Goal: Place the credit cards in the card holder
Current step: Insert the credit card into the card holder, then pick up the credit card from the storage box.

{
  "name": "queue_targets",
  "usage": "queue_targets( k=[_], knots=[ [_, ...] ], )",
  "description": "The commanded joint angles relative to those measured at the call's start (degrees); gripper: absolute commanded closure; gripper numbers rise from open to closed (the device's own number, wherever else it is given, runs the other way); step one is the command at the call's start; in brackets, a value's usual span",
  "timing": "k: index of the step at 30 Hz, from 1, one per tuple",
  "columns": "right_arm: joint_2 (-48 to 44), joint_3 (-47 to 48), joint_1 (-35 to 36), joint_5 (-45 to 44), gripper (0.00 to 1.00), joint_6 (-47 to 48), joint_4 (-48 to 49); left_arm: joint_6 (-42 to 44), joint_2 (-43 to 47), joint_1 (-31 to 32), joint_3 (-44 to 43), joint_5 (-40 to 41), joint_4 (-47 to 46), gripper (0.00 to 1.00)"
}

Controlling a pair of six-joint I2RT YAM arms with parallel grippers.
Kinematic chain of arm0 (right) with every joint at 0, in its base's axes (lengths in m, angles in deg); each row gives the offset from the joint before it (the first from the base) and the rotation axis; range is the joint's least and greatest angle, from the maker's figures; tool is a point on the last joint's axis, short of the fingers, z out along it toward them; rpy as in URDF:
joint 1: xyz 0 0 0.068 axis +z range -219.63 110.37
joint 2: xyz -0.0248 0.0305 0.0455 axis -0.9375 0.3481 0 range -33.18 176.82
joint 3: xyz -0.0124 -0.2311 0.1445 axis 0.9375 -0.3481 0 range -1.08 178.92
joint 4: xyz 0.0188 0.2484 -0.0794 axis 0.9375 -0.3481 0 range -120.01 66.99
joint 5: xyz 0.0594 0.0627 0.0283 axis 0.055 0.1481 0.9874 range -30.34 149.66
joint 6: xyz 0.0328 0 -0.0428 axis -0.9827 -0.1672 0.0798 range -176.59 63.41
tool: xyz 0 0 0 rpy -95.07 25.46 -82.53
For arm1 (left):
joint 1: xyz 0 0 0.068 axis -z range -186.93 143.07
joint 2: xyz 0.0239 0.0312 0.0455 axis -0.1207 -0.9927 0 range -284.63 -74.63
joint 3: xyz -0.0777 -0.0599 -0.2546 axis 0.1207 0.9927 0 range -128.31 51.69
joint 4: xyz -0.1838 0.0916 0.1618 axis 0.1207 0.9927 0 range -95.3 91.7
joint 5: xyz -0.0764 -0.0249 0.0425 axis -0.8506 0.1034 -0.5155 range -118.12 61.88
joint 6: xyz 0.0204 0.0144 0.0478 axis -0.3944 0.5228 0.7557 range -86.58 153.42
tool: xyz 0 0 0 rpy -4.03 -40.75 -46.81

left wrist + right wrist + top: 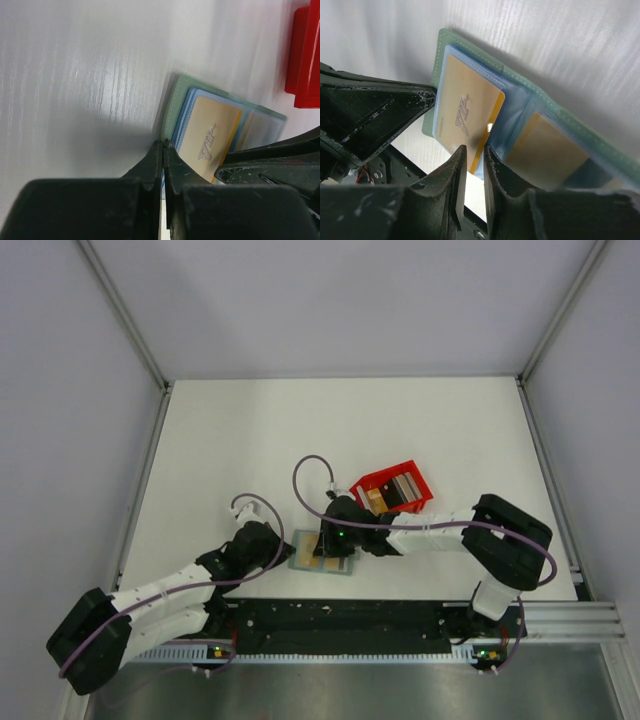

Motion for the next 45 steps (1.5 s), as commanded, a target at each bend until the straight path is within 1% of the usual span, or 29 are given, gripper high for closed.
queue_targets(
  k=[1,6,10,11,16,20,24,25,27,30,31,34,36,38,40,43,45],
  knots=[
    [-0.34,5.26,1.3,3.36,0.83,1.41,3.87,0.67,0.18,0.23,0.0,-0.41,0.84,1.0],
    [1.68,6.85,1.21,3.46,0.82,0.89,2.46,0.67,0.27,0.32,-0.08,-0.5,0.84,1.0],
    [1.42,6.68,1.3,1.53,0.81,0.62,0.36,0.58,0.7,0.23,0.0,-0.41,0.84,1.0],
    [1.07,6.67,1.3,0.48,0.79,0.8,-0.17,0.58,0.79,0.23,0.0,-0.24,2.49,1.0],
    [-1.39,5.71,1.04,-3.92,0.73,2.55,-3.86,-0.12,2.55,0.23,-0.08,0.46,4.61,1.0],
    [-4.55,4.57,-0.02,-4.28,0.68,4.48,-4.74,-0.47,4.92,0.23,-0.26,1.17,6.81,1.0],
    [-7.8,4.56,-1.77,-4.55,0.65,6.07,-7.37,0.23,5.54,0.23,-2.54,1.87,10.06,1.0],
    [-8.59,4.65,-2.12,-4.54,0.65,6.42,-8.25,0.58,5.45,0.23,-3.33,2.13,10.85,0.97],
    [-10.0,4.74,-3.35,-4.54,0.64,7.39,-9.75,1.19,5.1,0.23,-4.74,3.18,12.43,0.84],
    [-11.76,4.83,-5.73,-3.93,0.62,8.44,-11.42,1.63,5.1,0.23,-7.02,4.77,15.86,0.59],
    [-12.37,5.09,-6.77,-3.67,0.62,8.79,-12.12,1.72,5.19,0.15,-7.64,5.47,17.0,0.48],
    [-15.09,5.62,-8.54,-3.75,0.61,10.46,-14.14,1.99,5.45,0.15,-10.36,6.7,21.57,0.38],
    [-17.29,5.79,-9.68,-3.84,0.59,11.6,-14.85,2.25,5.54,0.15,-12.38,8.19,23.86,0.31],
    [-19.05,6.06,-11.52,-3.75,0.58,12.31,-17.04,2.95,5.54,0.15,-14.22,9.51,25.09,0.28],
    [-20.63,6.41,-13.81,-4.01,0.57,13.62,-18.8,4.35,5.36,0.23,-16.16,10.83,25.19,0.23],
    [-22.31,6.67,-17.41,-4.02,0.54,15.29,-21.0,7.95,3.79,0.06,-19.76,11.89,23.26,0.12],
    [-22.75,6.67,-20.13,-3.23,0.51,16.44,-21.88,11.11,1.42,0.06,-22.48,11.72,21.59,0.05]
  ],
)
